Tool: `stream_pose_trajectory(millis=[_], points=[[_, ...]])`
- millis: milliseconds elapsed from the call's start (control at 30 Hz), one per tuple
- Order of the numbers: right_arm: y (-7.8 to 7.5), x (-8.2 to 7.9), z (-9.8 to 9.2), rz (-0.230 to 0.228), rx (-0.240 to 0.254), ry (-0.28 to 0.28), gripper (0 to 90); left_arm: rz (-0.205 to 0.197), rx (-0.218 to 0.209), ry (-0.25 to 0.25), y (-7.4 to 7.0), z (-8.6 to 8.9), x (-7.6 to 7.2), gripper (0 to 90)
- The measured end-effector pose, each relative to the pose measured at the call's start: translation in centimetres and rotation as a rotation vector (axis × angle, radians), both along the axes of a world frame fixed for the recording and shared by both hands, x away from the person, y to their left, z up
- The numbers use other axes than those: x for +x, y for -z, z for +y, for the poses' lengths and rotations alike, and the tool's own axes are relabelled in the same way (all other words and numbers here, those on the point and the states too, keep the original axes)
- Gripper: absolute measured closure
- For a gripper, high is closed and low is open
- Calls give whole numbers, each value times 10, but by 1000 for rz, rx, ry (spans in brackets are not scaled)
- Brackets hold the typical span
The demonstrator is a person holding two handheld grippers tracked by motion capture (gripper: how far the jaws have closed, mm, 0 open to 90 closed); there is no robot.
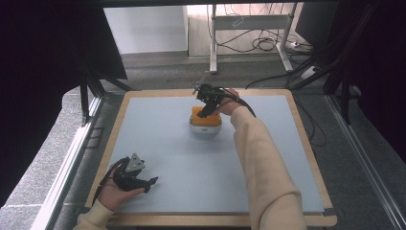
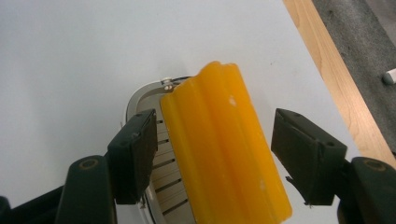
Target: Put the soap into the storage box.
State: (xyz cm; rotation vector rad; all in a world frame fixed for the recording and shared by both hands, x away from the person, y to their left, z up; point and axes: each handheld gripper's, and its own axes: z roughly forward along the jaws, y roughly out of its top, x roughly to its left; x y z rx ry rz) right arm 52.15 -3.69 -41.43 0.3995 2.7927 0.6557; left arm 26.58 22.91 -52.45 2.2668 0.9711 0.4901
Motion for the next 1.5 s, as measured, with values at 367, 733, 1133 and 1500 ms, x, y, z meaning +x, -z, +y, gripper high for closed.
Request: stream_pose_trajectory(millis=[367,733,1133,1500], points=[[-3,-25,-32,-22,91,111,311,-5,6,-3,-1,2,0,187],[1,-65,-72,-31,193,170,294,-8,6,-7,-1,2,-1,187],[24,-131,-117,-42,299,225,278,-8,9,-8,0,0,-1,186],[55,-179,-161,-48,379,309,273,-7,21,-7,2,-2,-1,186]])
